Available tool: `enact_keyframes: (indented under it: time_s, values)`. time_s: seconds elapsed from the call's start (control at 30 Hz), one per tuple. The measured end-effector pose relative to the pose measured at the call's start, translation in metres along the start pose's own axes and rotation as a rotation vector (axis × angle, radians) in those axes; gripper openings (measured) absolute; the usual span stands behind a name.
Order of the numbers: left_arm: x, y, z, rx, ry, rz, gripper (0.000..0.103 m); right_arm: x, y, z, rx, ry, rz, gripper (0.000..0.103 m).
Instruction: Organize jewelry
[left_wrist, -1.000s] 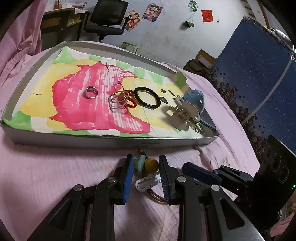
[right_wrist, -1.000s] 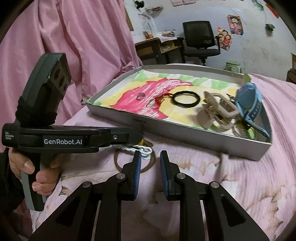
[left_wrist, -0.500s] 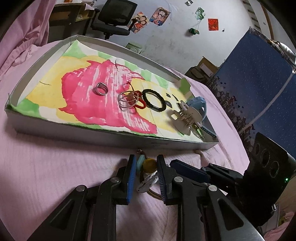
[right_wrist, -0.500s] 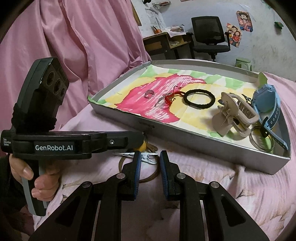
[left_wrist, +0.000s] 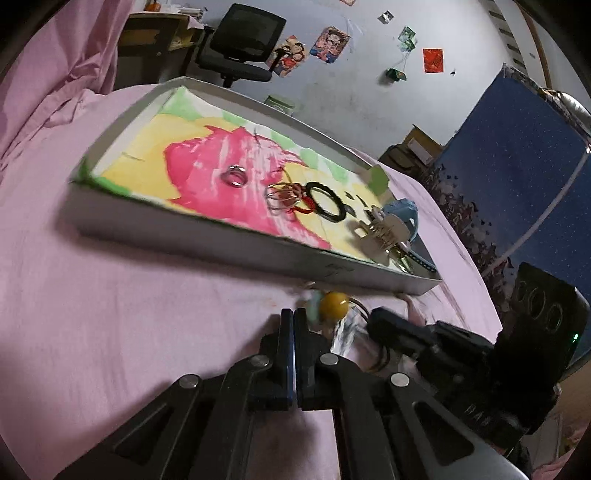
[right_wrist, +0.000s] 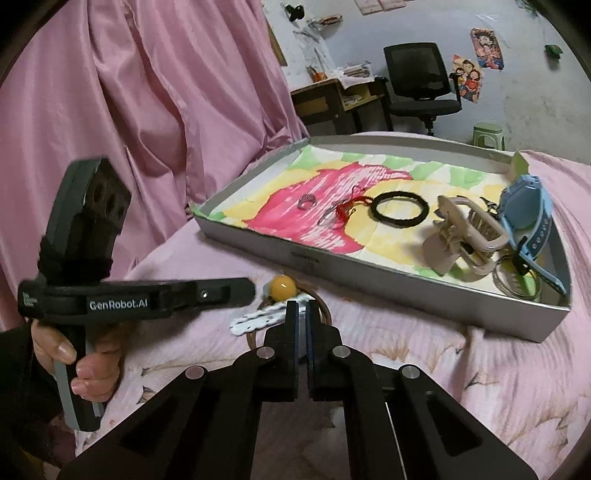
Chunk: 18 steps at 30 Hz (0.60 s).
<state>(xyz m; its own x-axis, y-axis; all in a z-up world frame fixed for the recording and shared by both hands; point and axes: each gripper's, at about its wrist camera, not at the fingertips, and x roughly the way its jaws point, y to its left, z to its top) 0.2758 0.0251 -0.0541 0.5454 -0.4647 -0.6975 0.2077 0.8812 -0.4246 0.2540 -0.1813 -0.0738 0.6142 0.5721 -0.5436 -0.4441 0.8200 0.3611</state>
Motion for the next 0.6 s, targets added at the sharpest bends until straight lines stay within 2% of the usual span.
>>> enact_keyframes:
  time_s: [0.13, 0.27, 0.33, 0.4, 0.43, 0.6]
  values:
    - [-0.004, 0.001, -0.001, 0.000, -0.013, -0.025, 0.001, -0.001, -0.001, 0.000, 0.004, -0.002, -0.004, 0.004]
    - [-0.001, 0.006, 0.000, -0.031, 0.004, -0.006, 0.001, 0.003, 0.004, 0.000, 0.000, 0.023, 0.038, 0.005]
    - [-0.002, 0.012, 0.000, -0.063, -0.004, -0.006, 0.001, 0.007, 0.008, -0.001, -0.005, 0.043, 0.047, 0.010]
    - [-0.004, 0.016, 0.000, -0.083, -0.013, -0.001, 0.001, 0.012, 0.012, -0.001, -0.008, 0.065, 0.049, 0.026]
    - [-0.005, 0.019, 0.000, -0.094, -0.018, 0.007, 0.001, 0.012, 0.014, -0.002, -0.008, 0.070, 0.053, 0.029]
    - [-0.007, 0.027, 0.000, -0.134, -0.029, 0.010, 0.001, 0.020, 0.018, -0.001, 0.015, 0.099, 0.039, 0.035]
